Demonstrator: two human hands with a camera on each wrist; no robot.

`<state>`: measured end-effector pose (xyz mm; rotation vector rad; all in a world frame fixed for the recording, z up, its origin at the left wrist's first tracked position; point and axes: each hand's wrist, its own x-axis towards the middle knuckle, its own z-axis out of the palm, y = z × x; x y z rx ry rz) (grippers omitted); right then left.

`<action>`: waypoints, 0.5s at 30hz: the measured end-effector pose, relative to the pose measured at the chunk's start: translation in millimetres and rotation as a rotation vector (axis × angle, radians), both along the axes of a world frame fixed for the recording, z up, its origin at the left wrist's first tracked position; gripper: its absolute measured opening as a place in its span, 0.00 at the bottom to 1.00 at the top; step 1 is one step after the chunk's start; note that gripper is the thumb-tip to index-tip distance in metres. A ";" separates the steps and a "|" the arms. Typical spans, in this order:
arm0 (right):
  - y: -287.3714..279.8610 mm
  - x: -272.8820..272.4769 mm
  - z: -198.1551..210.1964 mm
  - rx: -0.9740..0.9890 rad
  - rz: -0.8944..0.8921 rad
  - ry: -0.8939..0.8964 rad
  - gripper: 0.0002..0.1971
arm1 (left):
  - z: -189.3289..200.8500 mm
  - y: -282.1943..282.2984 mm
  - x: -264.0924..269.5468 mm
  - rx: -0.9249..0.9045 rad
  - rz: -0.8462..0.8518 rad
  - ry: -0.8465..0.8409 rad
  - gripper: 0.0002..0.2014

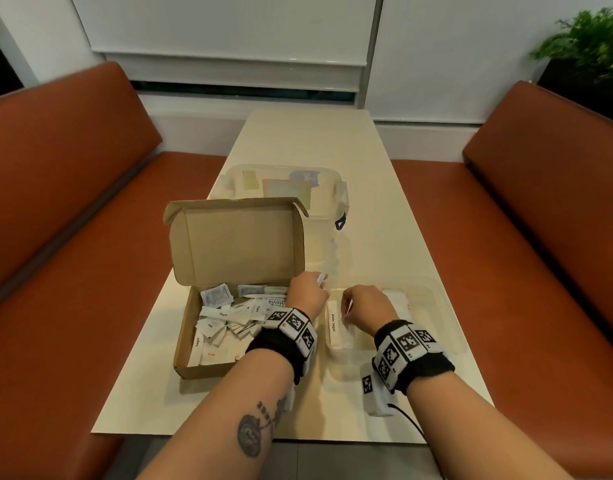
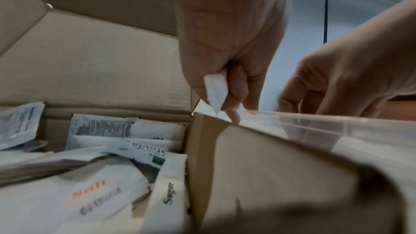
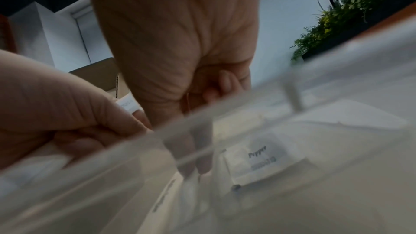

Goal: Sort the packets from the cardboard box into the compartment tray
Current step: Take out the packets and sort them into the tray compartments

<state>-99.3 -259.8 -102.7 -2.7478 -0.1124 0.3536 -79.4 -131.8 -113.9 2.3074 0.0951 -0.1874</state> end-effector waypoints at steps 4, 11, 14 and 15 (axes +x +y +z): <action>-1.8 3.6 -4.4 -0.076 0.056 0.002 0.04 | -0.4 0.7 -0.1 -0.004 0.001 0.000 0.20; -9.8 7.7 -6.7 -0.141 0.088 -0.013 0.20 | 0.4 0.1 0.7 -0.037 0.027 0.022 0.21; -9.7 7.7 -8.1 -0.136 0.096 0.004 0.21 | 0.9 0.1 0.7 -0.036 0.024 0.019 0.20; -10.0 7.8 -8.9 -0.130 0.093 0.007 0.21 | 1.3 0.1 0.3 -0.032 0.029 0.024 0.20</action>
